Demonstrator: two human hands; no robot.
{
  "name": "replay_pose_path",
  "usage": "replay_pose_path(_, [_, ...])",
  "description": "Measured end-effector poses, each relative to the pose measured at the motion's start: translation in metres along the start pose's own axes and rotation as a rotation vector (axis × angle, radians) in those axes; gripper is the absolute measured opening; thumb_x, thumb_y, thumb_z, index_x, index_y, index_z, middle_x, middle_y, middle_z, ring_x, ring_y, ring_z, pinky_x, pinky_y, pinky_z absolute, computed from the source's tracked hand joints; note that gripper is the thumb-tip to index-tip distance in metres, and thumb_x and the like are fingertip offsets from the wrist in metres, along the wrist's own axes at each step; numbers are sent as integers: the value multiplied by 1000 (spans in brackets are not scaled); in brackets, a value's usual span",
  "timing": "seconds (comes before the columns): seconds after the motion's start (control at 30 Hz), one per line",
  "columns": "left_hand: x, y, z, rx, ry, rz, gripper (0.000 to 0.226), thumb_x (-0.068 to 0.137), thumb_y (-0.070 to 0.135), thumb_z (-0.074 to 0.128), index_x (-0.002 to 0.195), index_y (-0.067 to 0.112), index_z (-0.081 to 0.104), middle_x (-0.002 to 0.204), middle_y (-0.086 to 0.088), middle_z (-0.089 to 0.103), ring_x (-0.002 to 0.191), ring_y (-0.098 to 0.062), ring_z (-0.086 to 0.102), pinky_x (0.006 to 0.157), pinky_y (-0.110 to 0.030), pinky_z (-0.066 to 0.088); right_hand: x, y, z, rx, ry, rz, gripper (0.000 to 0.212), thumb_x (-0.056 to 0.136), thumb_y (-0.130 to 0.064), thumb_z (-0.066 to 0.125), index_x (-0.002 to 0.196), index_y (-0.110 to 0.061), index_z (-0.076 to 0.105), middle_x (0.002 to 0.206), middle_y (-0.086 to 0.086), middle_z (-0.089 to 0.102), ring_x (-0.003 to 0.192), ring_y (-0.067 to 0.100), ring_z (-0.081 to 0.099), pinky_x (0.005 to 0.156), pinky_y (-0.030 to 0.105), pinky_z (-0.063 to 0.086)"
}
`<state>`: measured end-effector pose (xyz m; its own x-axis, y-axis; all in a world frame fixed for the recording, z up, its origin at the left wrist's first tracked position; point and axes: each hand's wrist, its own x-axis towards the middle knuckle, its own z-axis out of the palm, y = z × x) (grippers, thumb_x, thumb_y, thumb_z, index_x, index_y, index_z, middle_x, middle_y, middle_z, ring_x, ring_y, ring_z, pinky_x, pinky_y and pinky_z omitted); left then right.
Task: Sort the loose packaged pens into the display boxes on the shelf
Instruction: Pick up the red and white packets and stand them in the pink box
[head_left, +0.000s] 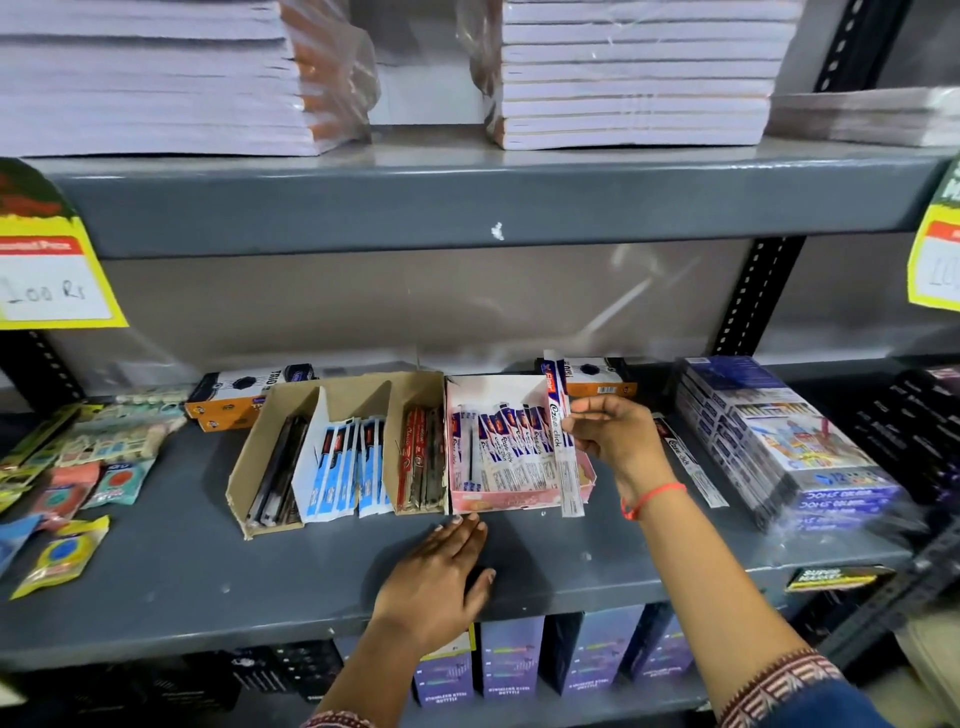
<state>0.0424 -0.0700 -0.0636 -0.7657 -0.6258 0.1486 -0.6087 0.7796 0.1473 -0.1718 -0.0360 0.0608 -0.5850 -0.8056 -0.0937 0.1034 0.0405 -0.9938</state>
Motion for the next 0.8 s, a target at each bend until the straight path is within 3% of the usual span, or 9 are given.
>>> replay_pose_path(0.13, [-1, 0, 0, -36, -3, -2, 57, 94, 48, 21, 143, 22, 10, 154, 4, 9, 139, -8, 3, 104, -17, -10, 23, 9, 5, -242, 72, -25, 24, 76, 10, 65, 66, -11, 60, 70, 7, 61, 61, 14, 52, 58, 22, 46])
replay_pose_path(0.2, [-1, -1, 0, -39, 6, 3, 57, 94, 48, 22, 143, 22, 12, 154, 5, 10, 139, -8, 5, 105, -17, -10, 36, 14, 10, -426, 99, -25, 15, 76, 7, 65, 74, -8, 67, 78, 10, 65, 72, 18, 56, 75, 30, 53])
replay_pose_path(0.27, [-1, -2, 1, -40, 32, 10, 57, 93, 50, 22, 143, 23, 14, 154, 5, 14, 139, -9, 7, 104, -16, -14, 50, 18, 15, -528, 126, -8, 15, 77, 5, 61, 81, -6, 71, 91, 15, 70, 82, 19, 58, 91, 33, 52])
replay_pose_path(0.33, [-2, -3, 2, -49, 49, 13, 57, 92, 51, 23, 142, 24, 16, 153, 5, 18, 139, -9, 10, 101, -13, -16, 60, 21, 20, -637, 147, -3, 19, 79, 2, 55, 78, -11, 69, 101, 16, 72, 88, 24, 61, 89, 26, 48])
replay_pose_path(0.5, [-1, -5, 4, -52, 36, 28, 59, 91, 52, 20, 143, 23, 13, 153, 3, 17, 139, -10, 10, 100, -12, -16, 72, 32, 38, -828, 190, 22, 30, 92, -14, 42, 96, 2, 67, 106, 26, 68, 97, 39, 63, 80, 35, 49])
replay_pose_path(0.7, [-1, -3, 3, -42, 33, 31, 60, 90, 51, 22, 142, 20, 21, 151, -1, 24, 138, -14, 18, 105, -20, -11, 76, 44, 53, -1043, 133, 5, 28, 90, -3, 37, 103, 5, 61, 113, 25, 65, 103, 41, 62, 87, 42, 50])
replay_pose_path(0.8, [-1, -3, 4, -39, 54, 36, 59, 90, 51, 22, 142, 21, 20, 151, 0, 24, 138, -13, 17, 103, -17, -12, 77, 38, 47, -1092, 138, -55, 29, 91, -3, 37, 108, 5, 60, 114, 25, 63, 104, 42, 62, 85, 41, 50])
